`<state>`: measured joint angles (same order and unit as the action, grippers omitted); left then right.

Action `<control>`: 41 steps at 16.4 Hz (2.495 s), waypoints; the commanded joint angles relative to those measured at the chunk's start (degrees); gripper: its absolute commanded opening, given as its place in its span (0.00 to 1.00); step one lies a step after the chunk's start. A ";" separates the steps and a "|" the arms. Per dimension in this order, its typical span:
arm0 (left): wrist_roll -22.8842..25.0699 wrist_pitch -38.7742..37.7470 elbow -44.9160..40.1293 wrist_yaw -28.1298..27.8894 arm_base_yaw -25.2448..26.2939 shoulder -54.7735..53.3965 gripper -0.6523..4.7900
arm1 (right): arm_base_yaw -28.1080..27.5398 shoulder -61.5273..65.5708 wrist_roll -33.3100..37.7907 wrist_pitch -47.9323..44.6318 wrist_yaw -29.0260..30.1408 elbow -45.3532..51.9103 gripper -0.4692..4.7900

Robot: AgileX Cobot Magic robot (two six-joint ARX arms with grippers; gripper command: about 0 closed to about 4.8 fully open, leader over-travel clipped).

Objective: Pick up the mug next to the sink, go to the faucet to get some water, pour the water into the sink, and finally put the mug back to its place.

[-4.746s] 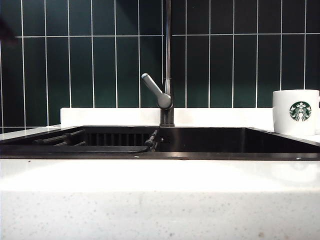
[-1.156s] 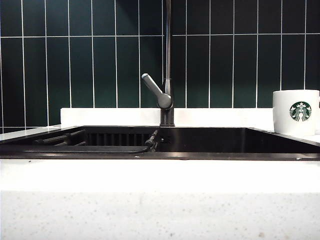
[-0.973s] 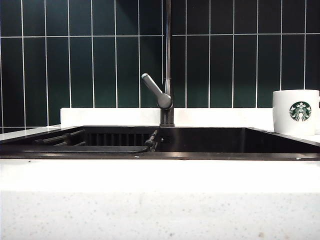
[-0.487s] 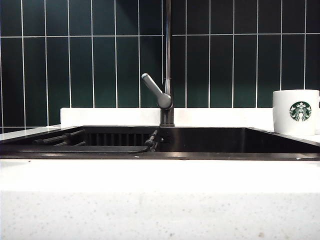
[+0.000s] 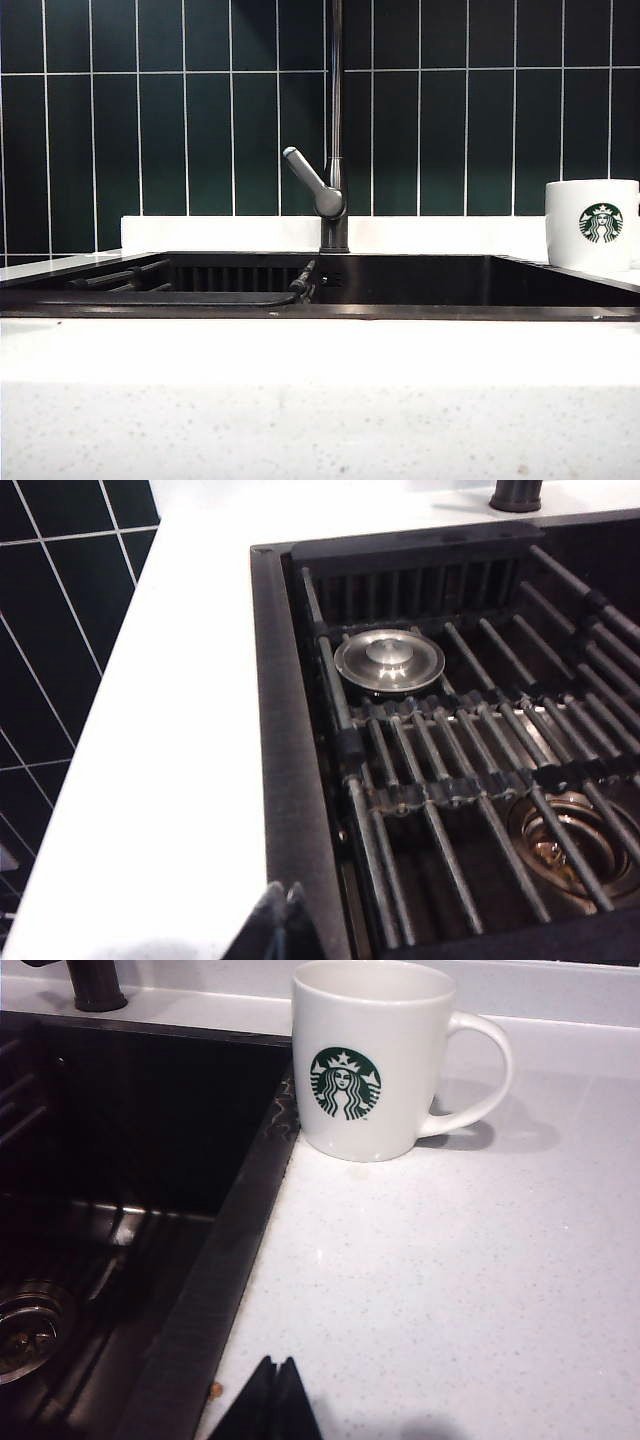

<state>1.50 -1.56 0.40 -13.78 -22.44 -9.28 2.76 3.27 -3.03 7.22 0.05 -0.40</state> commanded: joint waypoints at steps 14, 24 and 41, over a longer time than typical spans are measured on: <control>-0.02 3.87 0.02 1.14 7.06 8.92 0.11 | -0.02 0.02 0.00 -0.59 0.07 0.33 0.09; -0.02 10.14 0.02 14.69 24.28 8.92 0.11 | -0.02 0.02 -0.02 -0.59 0.07 0.33 0.09; 0.00 9.27 0.02 15.30 24.20 8.92 0.11 | -0.02 0.00 0.00 -0.61 0.07 0.33 0.09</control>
